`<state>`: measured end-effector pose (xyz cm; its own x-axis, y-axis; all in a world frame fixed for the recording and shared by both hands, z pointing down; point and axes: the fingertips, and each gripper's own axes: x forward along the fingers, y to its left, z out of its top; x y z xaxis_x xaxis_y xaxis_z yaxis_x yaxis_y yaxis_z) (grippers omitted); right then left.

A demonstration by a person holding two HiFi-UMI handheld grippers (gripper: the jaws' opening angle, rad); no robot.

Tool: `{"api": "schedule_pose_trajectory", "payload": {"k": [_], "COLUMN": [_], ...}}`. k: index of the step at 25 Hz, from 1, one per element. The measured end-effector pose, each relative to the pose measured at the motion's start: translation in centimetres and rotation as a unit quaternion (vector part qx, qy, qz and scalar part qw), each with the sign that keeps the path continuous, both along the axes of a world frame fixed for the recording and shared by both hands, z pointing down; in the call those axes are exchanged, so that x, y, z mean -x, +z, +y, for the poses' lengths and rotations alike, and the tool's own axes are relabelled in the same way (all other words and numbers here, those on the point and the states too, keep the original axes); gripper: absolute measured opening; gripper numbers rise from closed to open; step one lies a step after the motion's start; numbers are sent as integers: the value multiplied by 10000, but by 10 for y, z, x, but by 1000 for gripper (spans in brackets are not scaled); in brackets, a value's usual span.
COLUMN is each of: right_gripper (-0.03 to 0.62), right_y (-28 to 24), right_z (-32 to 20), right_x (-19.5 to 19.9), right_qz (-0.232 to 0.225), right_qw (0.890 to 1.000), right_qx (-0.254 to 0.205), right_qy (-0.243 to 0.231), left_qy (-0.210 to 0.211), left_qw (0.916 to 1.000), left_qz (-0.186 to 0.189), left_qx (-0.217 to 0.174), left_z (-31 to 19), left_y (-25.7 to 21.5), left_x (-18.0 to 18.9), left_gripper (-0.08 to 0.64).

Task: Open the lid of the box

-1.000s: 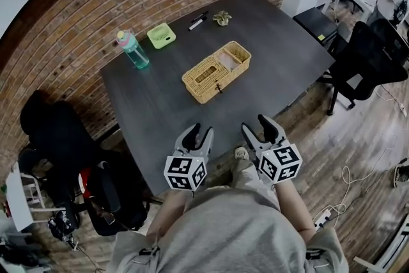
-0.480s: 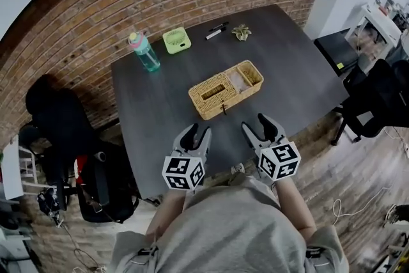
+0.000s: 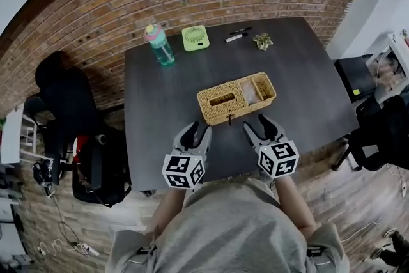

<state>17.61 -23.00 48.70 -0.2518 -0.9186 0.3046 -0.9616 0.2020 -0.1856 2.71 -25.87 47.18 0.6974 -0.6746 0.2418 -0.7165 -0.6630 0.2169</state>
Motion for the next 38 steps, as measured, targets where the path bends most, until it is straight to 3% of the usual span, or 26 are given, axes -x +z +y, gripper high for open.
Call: {"api": "schedule_pose_trajectory", "payload": {"k": [7, 18, 30, 38], "right_gripper": [233, 233, 233, 233], "right_y": [17, 57, 92, 110], "right_z": [-29, -55, -81, -87], "right_x": [-3, -12, -15, -11], "right_qz": [72, 607, 1448, 2017], "right_qw": [9987, 9915, 9765, 9635], "right_qx": [131, 403, 607, 746], "right_qy": [-489, -1077, -1478, -1595], "left_qy": [-450, -1083, -1600, -1733], "left_qw": [9990, 9941, 9870, 9847], "left_qz": [-10, 23, -17, -9], "left_qx": [-33, 75, 132, 176], "left_z": [-16, -25, -27, -29], "left_y": [3, 14, 21, 22], "left_x": [2, 9, 28, 35], "left_gripper": [161, 161, 161, 161]}}
